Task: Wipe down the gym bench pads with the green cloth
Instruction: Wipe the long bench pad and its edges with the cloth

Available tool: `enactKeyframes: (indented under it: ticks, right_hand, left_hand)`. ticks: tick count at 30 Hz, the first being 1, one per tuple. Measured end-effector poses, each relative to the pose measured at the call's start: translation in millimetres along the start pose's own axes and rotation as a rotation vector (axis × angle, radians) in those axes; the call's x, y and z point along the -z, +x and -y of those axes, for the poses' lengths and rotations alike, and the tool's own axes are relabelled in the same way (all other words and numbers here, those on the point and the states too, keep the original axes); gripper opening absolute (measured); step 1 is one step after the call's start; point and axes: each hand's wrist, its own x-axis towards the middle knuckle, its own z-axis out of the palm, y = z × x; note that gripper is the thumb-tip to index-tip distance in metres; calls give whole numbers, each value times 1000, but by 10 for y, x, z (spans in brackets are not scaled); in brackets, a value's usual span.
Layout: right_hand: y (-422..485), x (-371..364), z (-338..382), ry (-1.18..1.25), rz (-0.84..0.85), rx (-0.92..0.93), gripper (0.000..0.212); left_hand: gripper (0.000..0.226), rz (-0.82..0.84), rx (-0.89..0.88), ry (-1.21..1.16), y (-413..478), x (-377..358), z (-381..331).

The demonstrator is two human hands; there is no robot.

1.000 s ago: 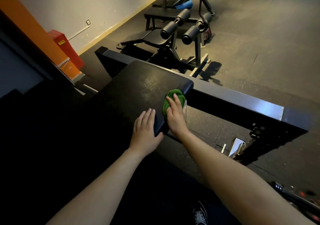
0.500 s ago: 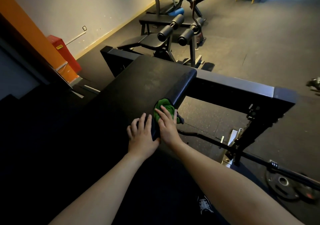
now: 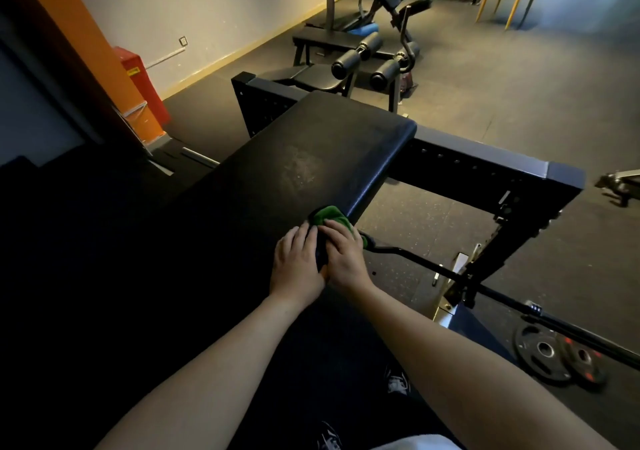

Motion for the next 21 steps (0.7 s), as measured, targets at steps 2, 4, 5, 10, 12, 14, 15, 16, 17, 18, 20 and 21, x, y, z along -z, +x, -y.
enactKeyframes:
  ticks: [2, 4, 5, 10, 12, 14, 15, 16, 17, 18, 20, 21]
  right_hand:
    - [-147, 52, 96, -64, 73, 44, 39]
    - [-282, 85, 124, -81, 173, 84, 38]
    - [-345, 134, 116, -46, 186, 86, 38]
    - [-414, 592, 78, 336, -42, -118, 33]
    - [-468, 828, 49, 446, -90, -153, 34]
    - [-520, 1042, -10, 501, -116, -167, 47]
    - [-574, 1240, -81, 521, -154, -182, 55]
    - [-599, 1347, -120, 535, -169, -200, 61]
    - [-663, 1585, -220, 550, -198, -220, 64]
    - [-747, 1812, -324, 550, -216, -240, 66]
    - [-873, 2138, -488, 555, -205, -277, 63]
    - [-980, 2370, -634, 562, -206, -307, 62]
  left_hand:
    - [72, -14, 21, -59, -45, 21, -8]
    - [70, -10, 16, -90, -81, 19, -2]
    - [71, -2, -11, -108, -107, 6, -30]
    - [57, 26, -95, -466, -153, -34, -343]
    - [53, 124, -89, -663, -162, -39, -616]
    - [49, 206, -53, -829, -195, -52, -909]
    - [46, 245, -35, -886, -213, -88, -1141]
    - [44, 274, 0, -940, -232, -113, -1257]
    - [42, 320, 14, -985, -246, -166, -1508]
    - [40, 369, 19, -1016, -263, -250, -1730]
    - [34, 447, 10, -1029, -271, -384, -2018]
    - [31, 476, -13, -1005, -306, -472, -2264]
